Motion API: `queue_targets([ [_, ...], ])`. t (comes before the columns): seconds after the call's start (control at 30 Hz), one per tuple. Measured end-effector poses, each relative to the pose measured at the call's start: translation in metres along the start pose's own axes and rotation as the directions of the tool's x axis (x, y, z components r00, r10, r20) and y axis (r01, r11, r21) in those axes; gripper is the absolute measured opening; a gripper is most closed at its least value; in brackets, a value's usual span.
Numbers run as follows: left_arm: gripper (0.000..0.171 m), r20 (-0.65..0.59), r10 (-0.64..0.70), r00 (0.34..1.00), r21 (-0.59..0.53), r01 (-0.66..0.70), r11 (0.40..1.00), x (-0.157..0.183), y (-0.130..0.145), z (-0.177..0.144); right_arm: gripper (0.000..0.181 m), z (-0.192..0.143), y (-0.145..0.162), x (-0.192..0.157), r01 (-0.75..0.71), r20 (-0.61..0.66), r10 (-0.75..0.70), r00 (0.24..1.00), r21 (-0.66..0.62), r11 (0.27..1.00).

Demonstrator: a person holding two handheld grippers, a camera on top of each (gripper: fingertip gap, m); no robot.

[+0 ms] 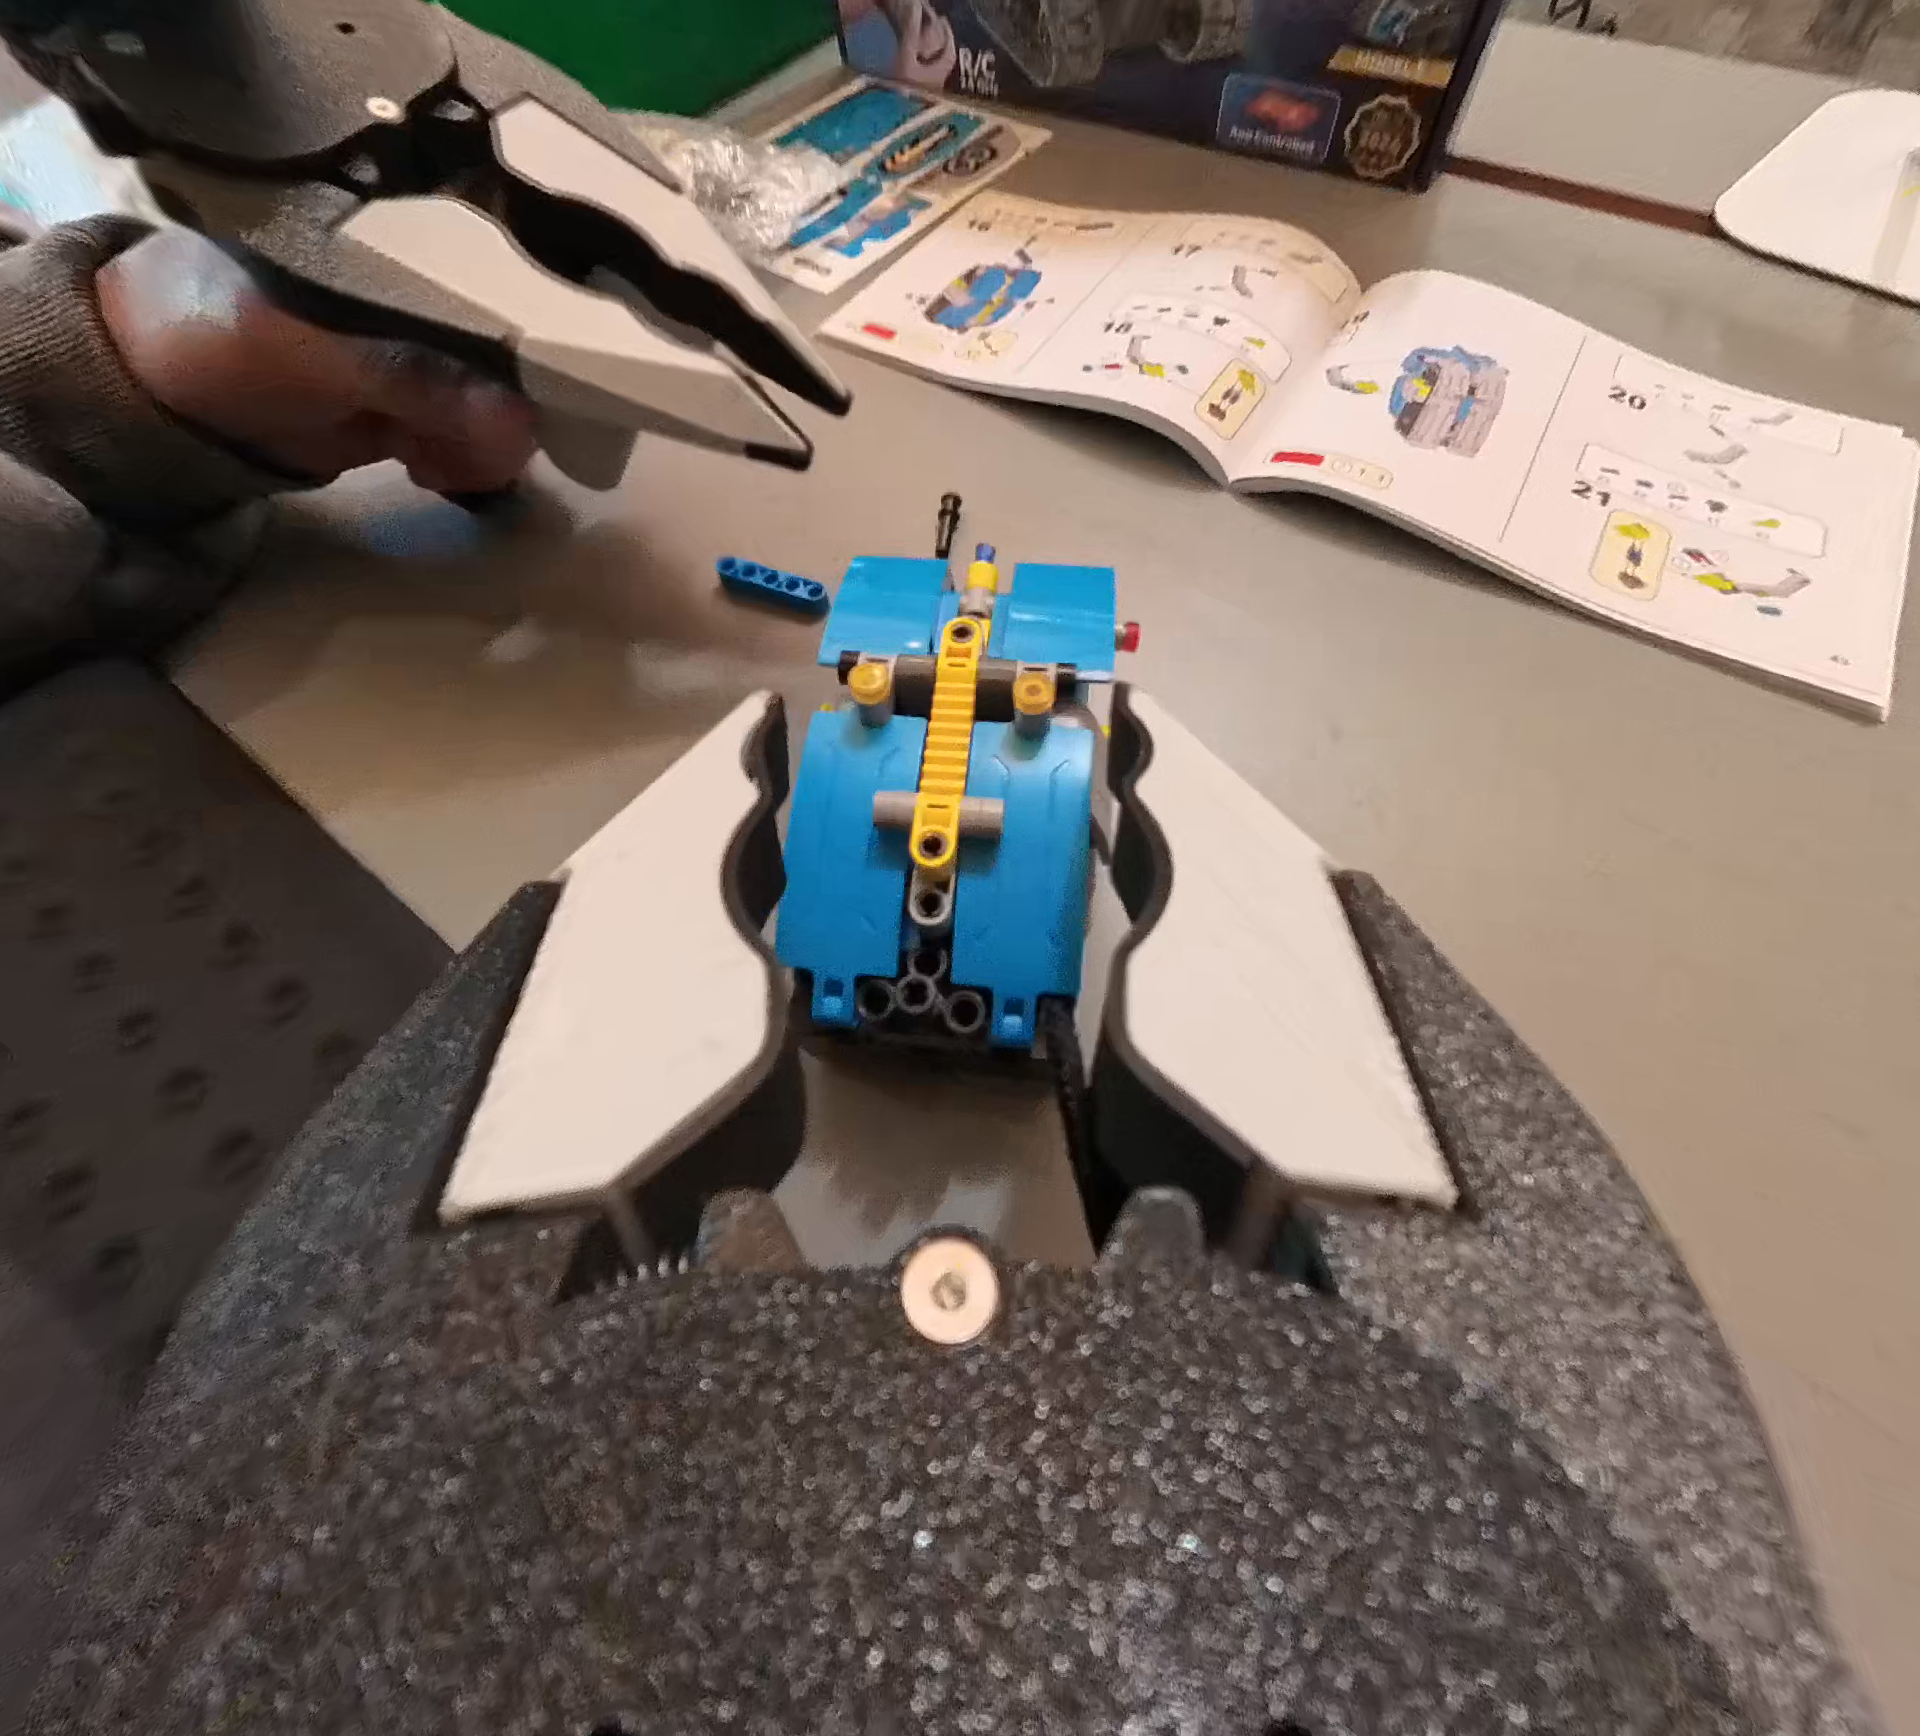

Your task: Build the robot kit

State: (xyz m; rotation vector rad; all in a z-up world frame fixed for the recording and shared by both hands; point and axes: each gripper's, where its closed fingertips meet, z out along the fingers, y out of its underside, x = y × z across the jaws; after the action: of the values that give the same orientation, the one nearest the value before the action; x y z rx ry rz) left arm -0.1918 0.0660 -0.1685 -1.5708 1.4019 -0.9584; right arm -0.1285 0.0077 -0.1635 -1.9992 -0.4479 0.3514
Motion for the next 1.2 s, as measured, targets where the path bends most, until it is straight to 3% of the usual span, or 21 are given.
queue_targets([
  [0.2, 0.018, 0.087, -0.134, 0.987, -0.088, 0.142, 0.986, -0.035, 0.027, -0.021, 0.059, -0.012, -0.009, 0.01, -0.036, -0.032, 0.039, 0.999, 0.09, 0.995],
  [0.63, 0.018, 0.2, -0.054, 0.978, -0.124, 0.08, 0.989, -0.035, 0.033, -0.017, 0.054, -0.009, -0.007, 0.011, -0.036, -0.03, 0.038, 0.999, 0.071, 0.997],
  [0.93, 0.018, 0.213, -0.081, 0.974, -0.129, 0.11, 0.986, -0.043, 0.036, -0.019, 0.047, -0.011, -0.01, 0.015, -0.052, -0.034, 0.055, 0.998, 0.081, 0.995],
  [1.03, 0.014, 0.27, -0.106, 0.957, -0.124, 0.144, 0.982, -0.054, 0.04, -0.028, 0.053, -0.01, -0.031, 0.032, 0.003, -0.046, 0.001, 0.999, 0.083, 0.997],
  [1.2, 0.015, 0.297, -0.183, 0.937, -0.11, 0.224, 0.968, -0.067, 0.044, -0.032, 0.049, 0.01, -0.083, 0.079, 0.104, -0.031, -0.103, 0.994, 0.04, 0.994],
])
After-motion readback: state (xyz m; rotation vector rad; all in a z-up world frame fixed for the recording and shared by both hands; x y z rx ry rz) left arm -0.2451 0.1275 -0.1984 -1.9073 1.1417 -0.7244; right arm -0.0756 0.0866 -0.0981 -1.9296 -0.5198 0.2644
